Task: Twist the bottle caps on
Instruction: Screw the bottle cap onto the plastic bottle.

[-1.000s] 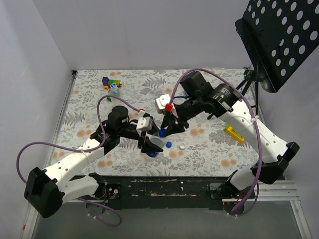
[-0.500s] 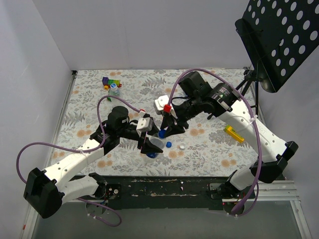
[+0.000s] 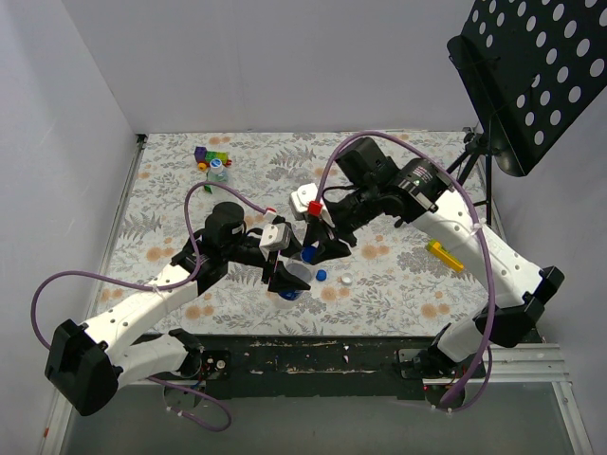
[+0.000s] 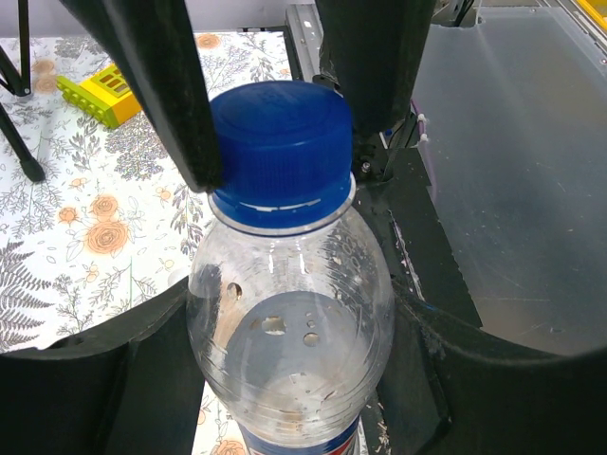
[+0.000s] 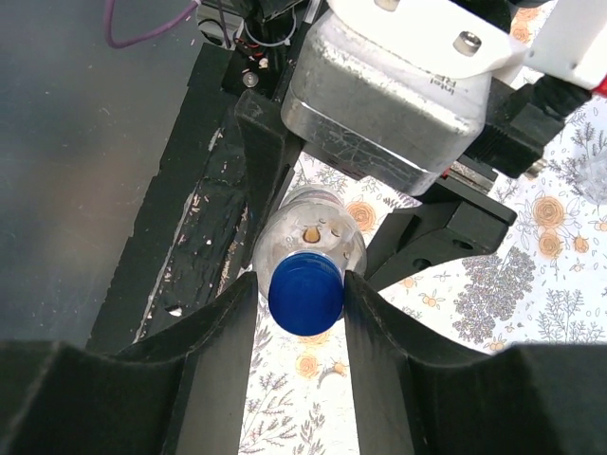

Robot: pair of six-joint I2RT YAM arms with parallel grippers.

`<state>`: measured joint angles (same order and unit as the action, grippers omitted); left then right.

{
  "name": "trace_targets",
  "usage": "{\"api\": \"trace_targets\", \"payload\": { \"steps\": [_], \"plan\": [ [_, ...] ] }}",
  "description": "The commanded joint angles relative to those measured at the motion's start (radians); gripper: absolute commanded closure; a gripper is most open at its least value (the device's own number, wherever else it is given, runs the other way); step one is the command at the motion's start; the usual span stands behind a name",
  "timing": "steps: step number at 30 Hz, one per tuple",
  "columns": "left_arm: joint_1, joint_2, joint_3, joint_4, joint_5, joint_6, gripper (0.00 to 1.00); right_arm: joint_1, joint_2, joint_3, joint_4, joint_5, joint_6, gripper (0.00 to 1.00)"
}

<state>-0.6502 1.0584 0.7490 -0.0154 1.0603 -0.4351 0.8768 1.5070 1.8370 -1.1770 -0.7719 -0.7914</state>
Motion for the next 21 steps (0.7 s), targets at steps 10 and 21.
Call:
{"api": "trace_targets", "payload": {
  "steps": [10,21],
  "plan": [
    [0.006,-0.041,0.018,0.046,-0.083,-0.007,1.00,0.022,0.010,0.022,0.002,0.022,0.078,0.85],
    [-0.029,-0.110,-0.045,0.107,-0.557,0.053,1.00,0.028,-0.027,-0.107,0.313,0.357,0.641,0.99]
  ]
}}
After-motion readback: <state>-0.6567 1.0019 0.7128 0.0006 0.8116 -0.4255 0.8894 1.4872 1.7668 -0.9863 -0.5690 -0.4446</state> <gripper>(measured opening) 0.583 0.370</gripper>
